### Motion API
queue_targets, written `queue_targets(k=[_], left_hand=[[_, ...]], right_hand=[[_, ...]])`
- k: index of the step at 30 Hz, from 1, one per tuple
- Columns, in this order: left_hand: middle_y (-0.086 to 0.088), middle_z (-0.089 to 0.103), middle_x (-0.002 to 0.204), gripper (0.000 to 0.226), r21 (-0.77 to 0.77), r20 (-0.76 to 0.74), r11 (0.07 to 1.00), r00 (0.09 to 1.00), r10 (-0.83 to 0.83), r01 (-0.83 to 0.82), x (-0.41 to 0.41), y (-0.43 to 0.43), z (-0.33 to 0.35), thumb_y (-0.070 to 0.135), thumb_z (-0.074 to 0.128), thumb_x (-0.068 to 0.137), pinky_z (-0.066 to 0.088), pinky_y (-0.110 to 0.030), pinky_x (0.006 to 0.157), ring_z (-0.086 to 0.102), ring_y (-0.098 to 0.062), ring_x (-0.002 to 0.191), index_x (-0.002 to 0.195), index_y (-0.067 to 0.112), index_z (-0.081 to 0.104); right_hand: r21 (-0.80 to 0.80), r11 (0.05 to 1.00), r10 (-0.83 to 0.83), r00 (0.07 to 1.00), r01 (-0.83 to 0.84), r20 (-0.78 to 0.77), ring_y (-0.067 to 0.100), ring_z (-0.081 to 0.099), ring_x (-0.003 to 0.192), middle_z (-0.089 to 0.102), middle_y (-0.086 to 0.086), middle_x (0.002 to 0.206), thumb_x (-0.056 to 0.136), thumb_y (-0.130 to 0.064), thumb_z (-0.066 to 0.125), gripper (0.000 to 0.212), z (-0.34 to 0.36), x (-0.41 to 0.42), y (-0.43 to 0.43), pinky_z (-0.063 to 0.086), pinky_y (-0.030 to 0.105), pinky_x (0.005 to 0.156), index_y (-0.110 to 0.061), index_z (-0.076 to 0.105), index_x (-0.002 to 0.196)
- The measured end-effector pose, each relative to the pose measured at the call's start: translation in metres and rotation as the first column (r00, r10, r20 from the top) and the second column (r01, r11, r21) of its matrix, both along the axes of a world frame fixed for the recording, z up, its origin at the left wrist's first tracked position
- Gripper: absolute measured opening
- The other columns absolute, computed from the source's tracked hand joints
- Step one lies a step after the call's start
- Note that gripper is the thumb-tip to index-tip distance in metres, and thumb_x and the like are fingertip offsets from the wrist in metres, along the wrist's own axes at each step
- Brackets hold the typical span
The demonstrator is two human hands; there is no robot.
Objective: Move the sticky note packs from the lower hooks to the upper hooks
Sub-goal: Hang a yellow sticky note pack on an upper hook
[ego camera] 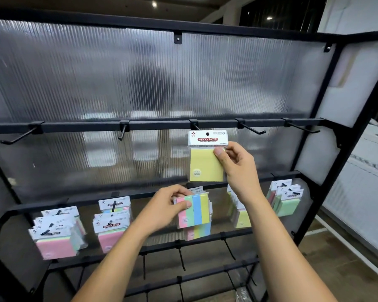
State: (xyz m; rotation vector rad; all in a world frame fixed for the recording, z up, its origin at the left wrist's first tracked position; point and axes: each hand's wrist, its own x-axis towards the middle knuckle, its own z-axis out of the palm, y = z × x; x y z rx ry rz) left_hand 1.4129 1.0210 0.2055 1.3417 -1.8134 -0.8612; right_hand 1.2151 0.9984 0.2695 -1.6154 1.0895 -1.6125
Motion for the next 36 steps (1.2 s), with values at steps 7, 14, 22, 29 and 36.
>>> queue_targets(k=[7, 14, 22, 29, 36], left_hand=[[0.008, 0.068, 0.103, 0.017, 0.044, -0.051, 0.999, 0.999, -0.009, 0.011, -0.002, -0.006, -0.008, 0.019, 0.069, 0.088, 0.054, -0.017, 0.074, 0.064, 0.001, 0.095, 0.099, 0.031, 0.067], [0.01, 0.069, 0.104, 0.017, 0.056, -0.056, 0.998, 0.998, -0.021, 0.024, -0.001, -0.01, -0.011, 0.02, 0.069, 0.088, 0.057, -0.03, 0.082, 0.064, -0.001, 0.097, 0.1, 0.031, 0.067], [0.011, 0.069, 0.104, 0.017, 0.054, -0.054, 0.998, 0.998, -0.031, 0.034, -0.001, -0.014, -0.012, 0.021, 0.069, 0.088, 0.057, -0.034, 0.085, 0.064, -0.002, 0.099, 0.102, 0.031, 0.068], [0.01, 0.068, 0.106, 0.018, 0.051, -0.046, 0.998, 0.999, -0.026, 0.028, 0.0, -0.016, -0.013, 0.021, 0.069, 0.088, 0.057, -0.034, 0.084, 0.063, -0.003, 0.101, 0.103, 0.029, 0.066], [0.01, 0.069, 0.105, 0.017, 0.053, -0.059, 0.998, 0.997, -0.041, 0.044, -0.004, -0.017, -0.013, 0.019, 0.069, 0.088, 0.057, -0.035, 0.083, 0.065, -0.002, 0.098, 0.102, 0.029, 0.066]], right_hand=[[0.016, 1.0, 0.003, 1.0, -0.003, 0.007, 0.007, 0.063, 0.085, 0.07, 0.008, 0.099, 0.095, -0.021, 0.061, 0.02, -0.003, 0.0, -0.009, 0.05, 0.018, 0.068, -0.005, 0.065, 0.107], [0.043, 0.999, -0.004, 1.0, 0.004, -0.01, 0.007, 0.054, 0.07, 0.064, 0.01, 0.08, 0.096, -0.025, 0.06, 0.024, 0.001, 0.003, -0.014, 0.04, 0.021, 0.059, -0.002, 0.064, 0.091], [0.054, 0.998, -0.018, 1.0, 0.019, -0.019, 0.01, 0.047, 0.068, 0.056, 0.004, 0.075, 0.096, -0.03, 0.06, 0.032, 0.004, 0.007, -0.019, 0.035, 0.023, 0.058, 0.002, 0.063, 0.091], [0.039, 0.999, -0.026, 1.0, 0.026, -0.001, 0.013, 0.054, 0.072, 0.065, 0.018, 0.085, 0.096, -0.028, 0.059, 0.025, -0.001, 0.002, -0.011, 0.04, 0.028, 0.061, -0.006, 0.066, 0.089], [0.055, 0.998, -0.006, 1.0, 0.005, 0.024, 0.012, 0.056, 0.073, 0.066, 0.018, 0.085, 0.096, -0.025, 0.06, 0.027, -0.002, 0.0, -0.008, 0.042, 0.024, 0.06, 0.0, 0.066, 0.093]])
